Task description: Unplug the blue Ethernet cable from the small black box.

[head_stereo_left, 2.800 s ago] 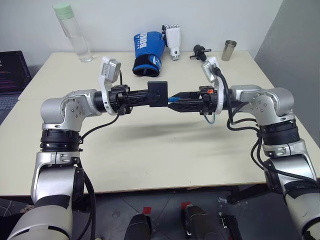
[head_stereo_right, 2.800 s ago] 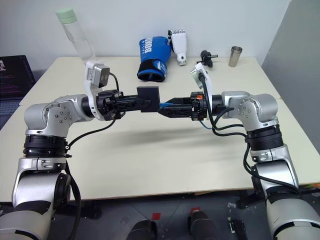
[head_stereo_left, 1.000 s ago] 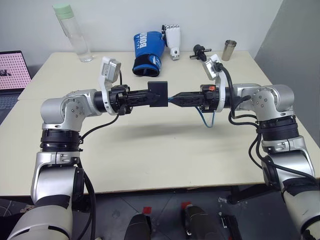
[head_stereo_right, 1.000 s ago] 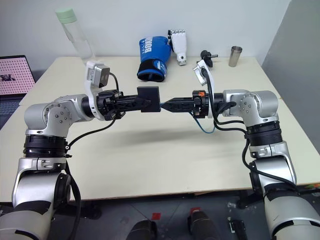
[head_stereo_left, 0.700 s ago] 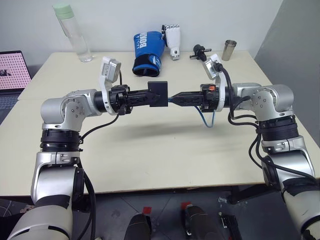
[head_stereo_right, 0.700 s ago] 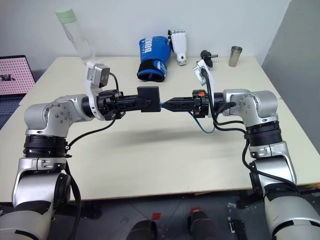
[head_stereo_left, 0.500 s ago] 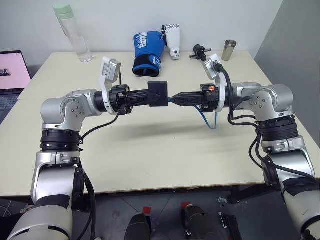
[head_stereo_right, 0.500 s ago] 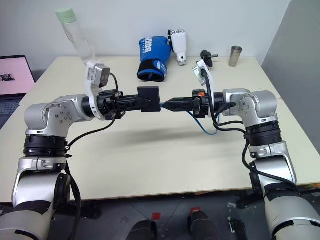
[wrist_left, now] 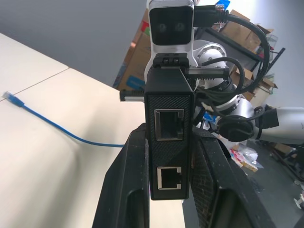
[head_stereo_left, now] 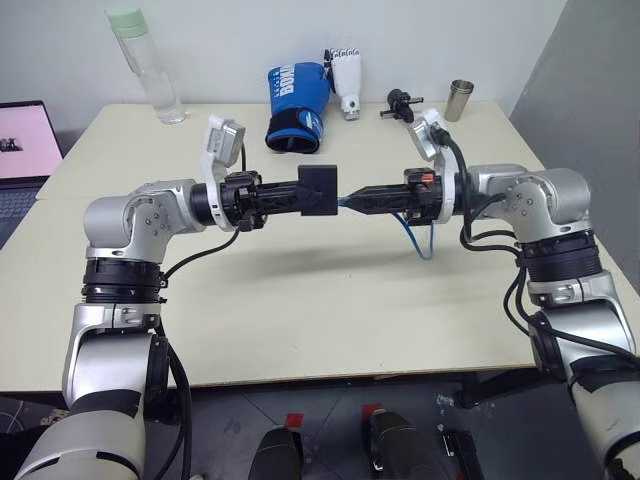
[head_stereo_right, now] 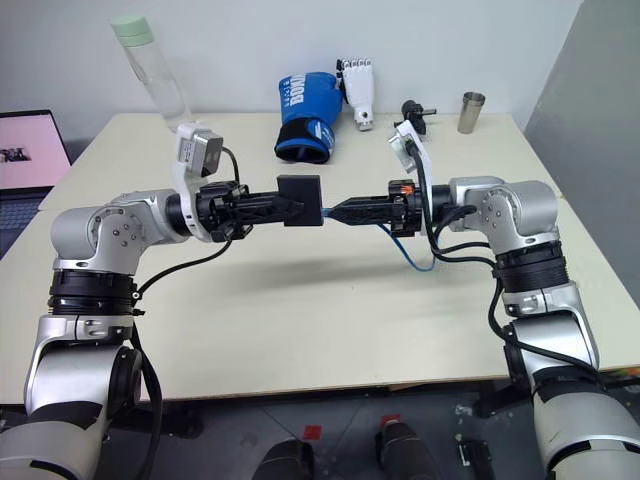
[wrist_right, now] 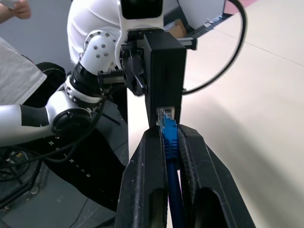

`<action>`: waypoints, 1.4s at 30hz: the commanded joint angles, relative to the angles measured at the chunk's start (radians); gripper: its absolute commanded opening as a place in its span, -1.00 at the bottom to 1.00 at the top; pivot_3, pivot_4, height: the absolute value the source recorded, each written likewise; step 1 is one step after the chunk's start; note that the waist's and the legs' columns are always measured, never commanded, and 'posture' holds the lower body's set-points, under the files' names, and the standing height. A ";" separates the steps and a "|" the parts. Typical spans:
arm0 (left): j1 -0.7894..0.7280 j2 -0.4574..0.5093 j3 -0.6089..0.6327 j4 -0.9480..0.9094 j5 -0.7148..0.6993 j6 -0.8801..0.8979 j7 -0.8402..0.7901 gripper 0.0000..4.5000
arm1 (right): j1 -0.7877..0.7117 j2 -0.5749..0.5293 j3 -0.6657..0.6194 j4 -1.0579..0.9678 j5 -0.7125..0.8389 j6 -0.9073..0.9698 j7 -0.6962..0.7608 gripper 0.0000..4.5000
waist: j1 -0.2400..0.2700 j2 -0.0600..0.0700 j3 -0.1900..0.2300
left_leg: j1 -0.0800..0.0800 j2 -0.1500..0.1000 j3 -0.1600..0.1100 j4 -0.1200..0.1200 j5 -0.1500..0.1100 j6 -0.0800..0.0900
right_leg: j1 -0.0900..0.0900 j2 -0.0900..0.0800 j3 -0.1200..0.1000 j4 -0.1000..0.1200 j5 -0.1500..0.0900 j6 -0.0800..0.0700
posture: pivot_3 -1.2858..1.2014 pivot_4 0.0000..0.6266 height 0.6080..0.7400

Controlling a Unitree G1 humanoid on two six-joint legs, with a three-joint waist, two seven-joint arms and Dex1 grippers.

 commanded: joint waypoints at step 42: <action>0.031 0.063 0.055 -0.056 -0.024 -0.009 0.018 -0.65 | 0.398 0.176 0.065 0.072 -0.581 -0.710 -0.635 0.08 | -0.001 0.001 0.000 | -0.001 0.000 0.000 0.000 0.000 0.000 | 0.000 0.000 0.001 -0.001 0.000 0.000 | 0.03 -0.52 1.00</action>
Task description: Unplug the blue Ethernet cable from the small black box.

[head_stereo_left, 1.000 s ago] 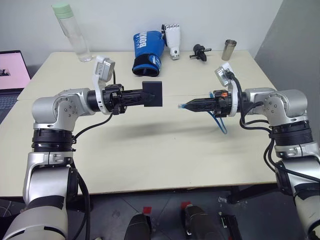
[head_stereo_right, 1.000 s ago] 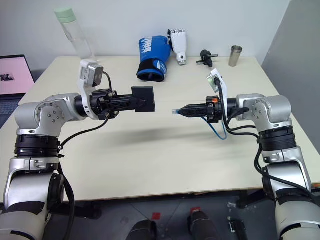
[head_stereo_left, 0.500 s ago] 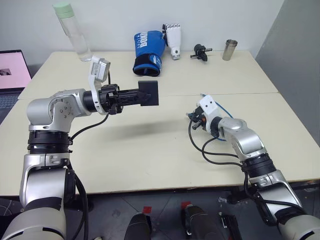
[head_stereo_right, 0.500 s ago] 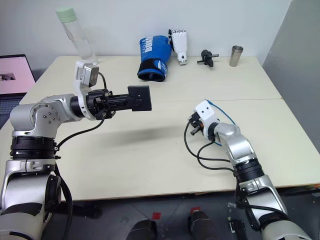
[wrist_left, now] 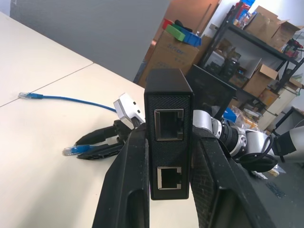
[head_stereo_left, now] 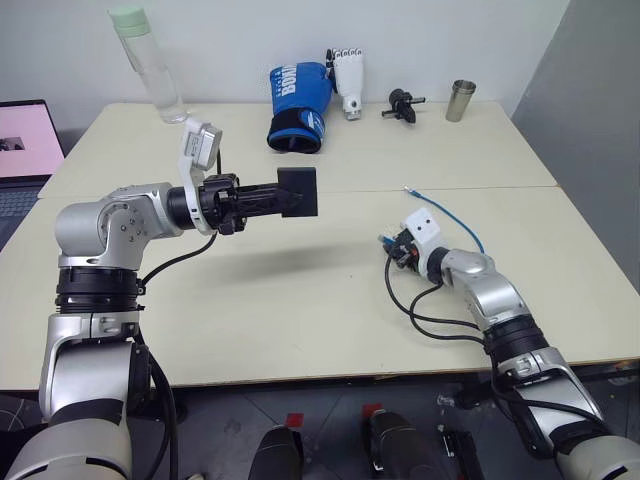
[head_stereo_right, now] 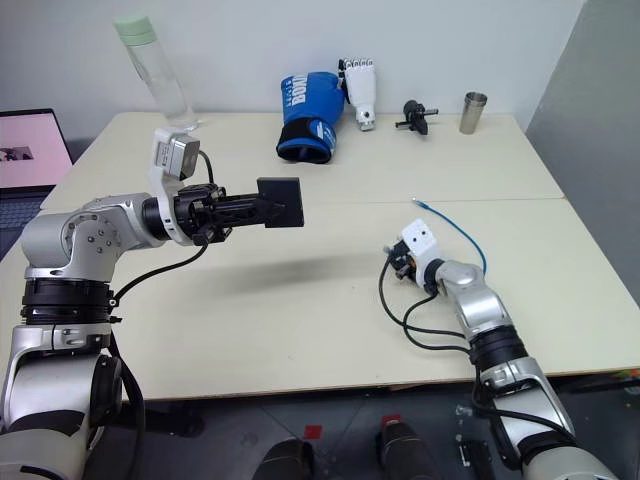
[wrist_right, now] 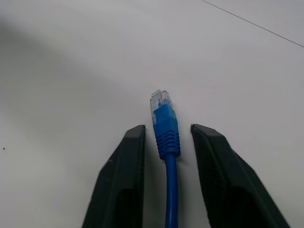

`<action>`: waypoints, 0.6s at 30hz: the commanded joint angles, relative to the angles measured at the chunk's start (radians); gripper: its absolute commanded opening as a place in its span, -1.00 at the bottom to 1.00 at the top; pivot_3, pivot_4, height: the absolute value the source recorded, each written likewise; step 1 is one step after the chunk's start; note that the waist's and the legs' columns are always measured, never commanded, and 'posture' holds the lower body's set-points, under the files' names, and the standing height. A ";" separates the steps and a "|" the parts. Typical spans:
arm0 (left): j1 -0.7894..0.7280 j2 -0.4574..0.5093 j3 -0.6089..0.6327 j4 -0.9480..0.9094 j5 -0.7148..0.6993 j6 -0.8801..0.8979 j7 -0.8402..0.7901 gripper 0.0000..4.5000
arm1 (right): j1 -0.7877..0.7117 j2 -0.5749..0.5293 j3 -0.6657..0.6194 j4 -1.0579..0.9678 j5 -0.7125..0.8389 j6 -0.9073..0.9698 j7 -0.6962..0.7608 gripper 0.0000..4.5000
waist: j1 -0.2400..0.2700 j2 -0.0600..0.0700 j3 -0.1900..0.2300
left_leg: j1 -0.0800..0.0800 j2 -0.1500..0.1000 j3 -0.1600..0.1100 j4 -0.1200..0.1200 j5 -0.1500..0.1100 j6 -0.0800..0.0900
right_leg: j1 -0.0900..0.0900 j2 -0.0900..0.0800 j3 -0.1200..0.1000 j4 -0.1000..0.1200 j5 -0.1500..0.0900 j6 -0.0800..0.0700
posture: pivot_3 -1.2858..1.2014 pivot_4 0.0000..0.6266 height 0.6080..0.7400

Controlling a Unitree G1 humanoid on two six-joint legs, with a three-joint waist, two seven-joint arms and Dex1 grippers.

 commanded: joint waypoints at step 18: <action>-0.018 0.044 0.026 0.033 0.062 -0.127 0.021 -0.65 | 0.101 -0.329 -0.330 -0.799 0.615 0.613 0.352 0.98 | 0.009 0.000 0.000 | 0.000 0.000 -0.001 0.000 0.000 0.000 | 0.000 0.000 0.000 0.001 0.000 0.000 | 0.03 -0.52 1.00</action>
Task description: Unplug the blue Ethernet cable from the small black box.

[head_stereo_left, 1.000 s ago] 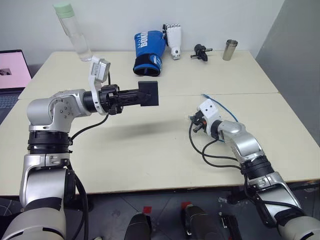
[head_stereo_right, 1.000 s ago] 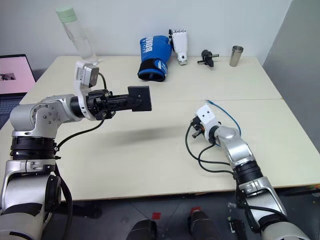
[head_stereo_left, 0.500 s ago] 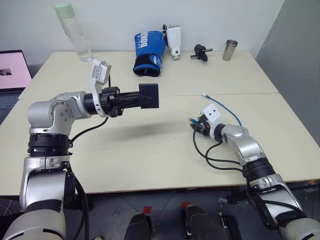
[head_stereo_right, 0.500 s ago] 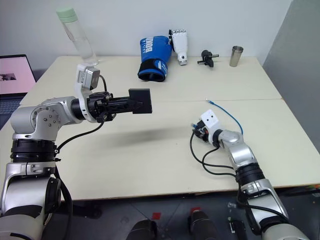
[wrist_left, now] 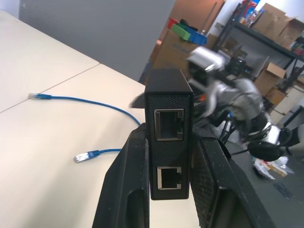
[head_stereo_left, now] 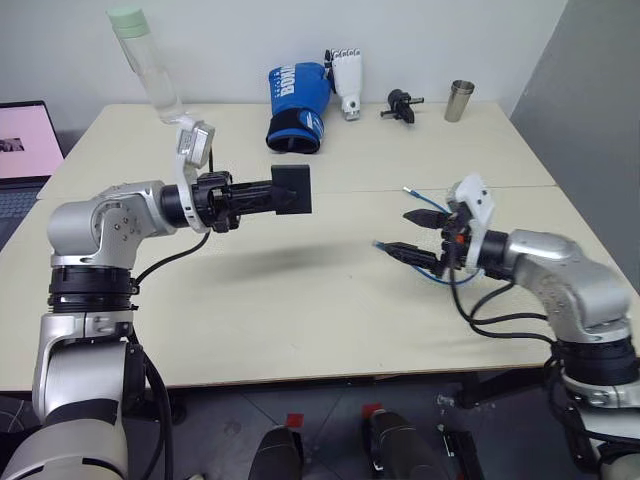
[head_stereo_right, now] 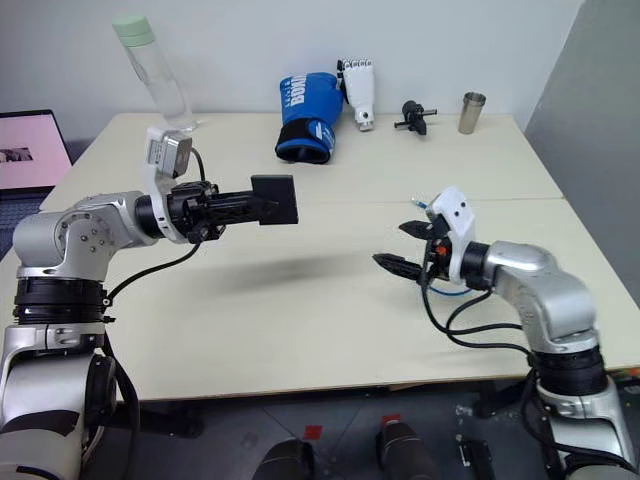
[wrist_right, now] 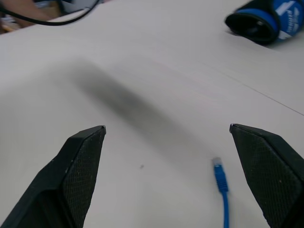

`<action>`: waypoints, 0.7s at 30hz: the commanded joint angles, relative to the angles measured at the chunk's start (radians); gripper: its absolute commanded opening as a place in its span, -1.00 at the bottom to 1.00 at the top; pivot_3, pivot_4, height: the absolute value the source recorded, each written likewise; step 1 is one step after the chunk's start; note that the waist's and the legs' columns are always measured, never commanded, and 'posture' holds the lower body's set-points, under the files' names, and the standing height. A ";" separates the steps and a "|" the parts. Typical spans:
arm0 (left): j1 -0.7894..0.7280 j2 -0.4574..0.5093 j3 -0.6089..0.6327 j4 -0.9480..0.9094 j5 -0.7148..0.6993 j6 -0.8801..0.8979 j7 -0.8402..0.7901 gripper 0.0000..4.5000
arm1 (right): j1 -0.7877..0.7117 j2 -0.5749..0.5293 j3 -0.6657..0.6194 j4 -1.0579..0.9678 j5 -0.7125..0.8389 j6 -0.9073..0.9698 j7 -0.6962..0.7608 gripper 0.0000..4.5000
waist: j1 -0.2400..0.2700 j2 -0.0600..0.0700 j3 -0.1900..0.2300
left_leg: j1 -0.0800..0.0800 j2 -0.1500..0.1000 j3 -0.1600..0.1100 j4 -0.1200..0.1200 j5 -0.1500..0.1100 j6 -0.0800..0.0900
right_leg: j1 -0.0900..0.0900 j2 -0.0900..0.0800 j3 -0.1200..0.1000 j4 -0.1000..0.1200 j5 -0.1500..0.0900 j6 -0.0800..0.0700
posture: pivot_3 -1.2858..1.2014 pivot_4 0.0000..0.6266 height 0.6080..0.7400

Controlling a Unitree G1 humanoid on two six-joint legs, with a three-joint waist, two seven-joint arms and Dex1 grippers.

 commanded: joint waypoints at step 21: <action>0.108 -0.351 0.032 0.343 0.572 -0.830 1.008 -0.65 | -0.036 0.093 0.025 -0.181 0.089 -0.074 -0.200 0.98 | 0.032 -0.001 0.000 | -0.002 0.000 0.001 0.000 0.000 0.000 | 0.000 -0.001 0.000 -0.004 0.001 0.001 | 0.03 -0.52 1.00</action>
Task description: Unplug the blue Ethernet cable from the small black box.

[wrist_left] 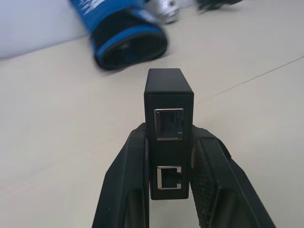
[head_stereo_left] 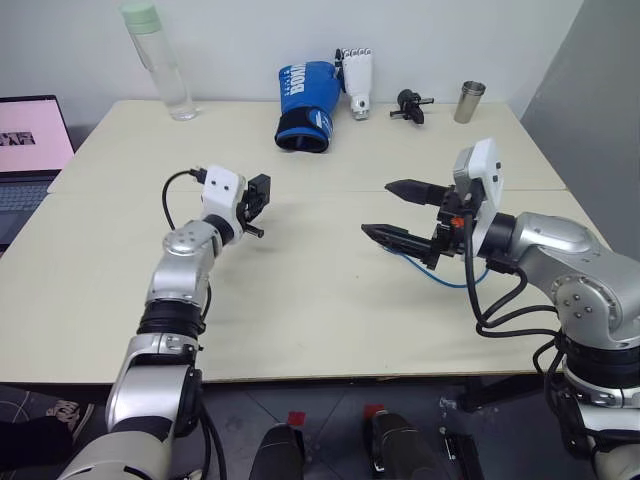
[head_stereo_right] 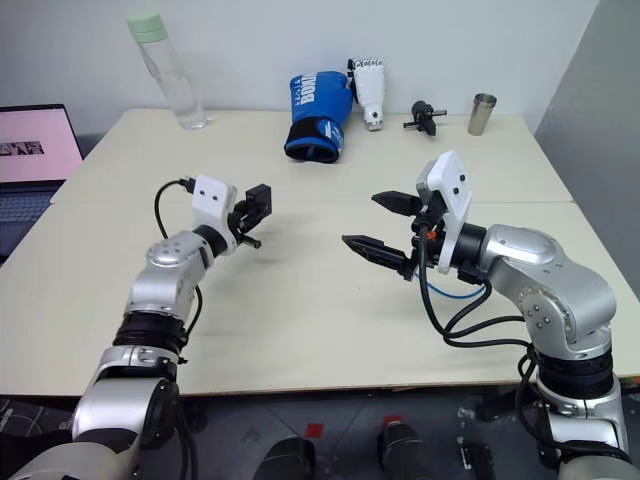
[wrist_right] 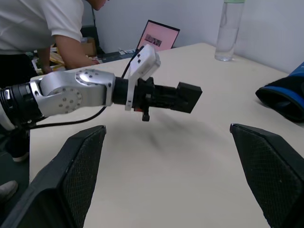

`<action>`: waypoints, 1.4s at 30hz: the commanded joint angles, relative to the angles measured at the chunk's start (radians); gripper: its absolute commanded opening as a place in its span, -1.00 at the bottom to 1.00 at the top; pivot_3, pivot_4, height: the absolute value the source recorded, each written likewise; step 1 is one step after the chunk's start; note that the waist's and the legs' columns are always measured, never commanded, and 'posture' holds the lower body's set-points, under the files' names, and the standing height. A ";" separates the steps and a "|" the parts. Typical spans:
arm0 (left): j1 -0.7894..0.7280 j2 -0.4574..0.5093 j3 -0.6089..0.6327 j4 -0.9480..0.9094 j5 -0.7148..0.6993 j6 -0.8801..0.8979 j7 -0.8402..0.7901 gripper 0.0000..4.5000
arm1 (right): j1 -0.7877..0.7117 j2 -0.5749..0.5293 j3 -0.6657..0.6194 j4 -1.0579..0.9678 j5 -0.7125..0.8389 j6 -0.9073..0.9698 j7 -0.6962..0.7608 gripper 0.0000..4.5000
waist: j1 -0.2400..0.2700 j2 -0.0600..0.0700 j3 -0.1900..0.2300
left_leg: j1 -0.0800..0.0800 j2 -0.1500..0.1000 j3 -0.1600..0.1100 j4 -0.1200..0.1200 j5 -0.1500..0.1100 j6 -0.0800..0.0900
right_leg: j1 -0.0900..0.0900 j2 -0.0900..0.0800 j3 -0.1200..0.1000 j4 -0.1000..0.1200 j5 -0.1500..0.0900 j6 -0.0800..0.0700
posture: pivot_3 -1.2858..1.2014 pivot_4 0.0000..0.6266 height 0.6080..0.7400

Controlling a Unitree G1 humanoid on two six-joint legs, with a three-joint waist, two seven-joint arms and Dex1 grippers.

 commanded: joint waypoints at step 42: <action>0.168 0.540 -0.012 -0.520 -0.226 0.440 -0.717 0.99 | 0.163 -0.228 -0.200 -0.087 0.208 0.188 -0.020 1.00 | -0.010 0.000 0.000 | 0.003 0.001 0.000 0.000 0.000 0.000 | 0.001 0.000 -0.001 0.001 0.000 0.000 | 0.03 -0.52 1.00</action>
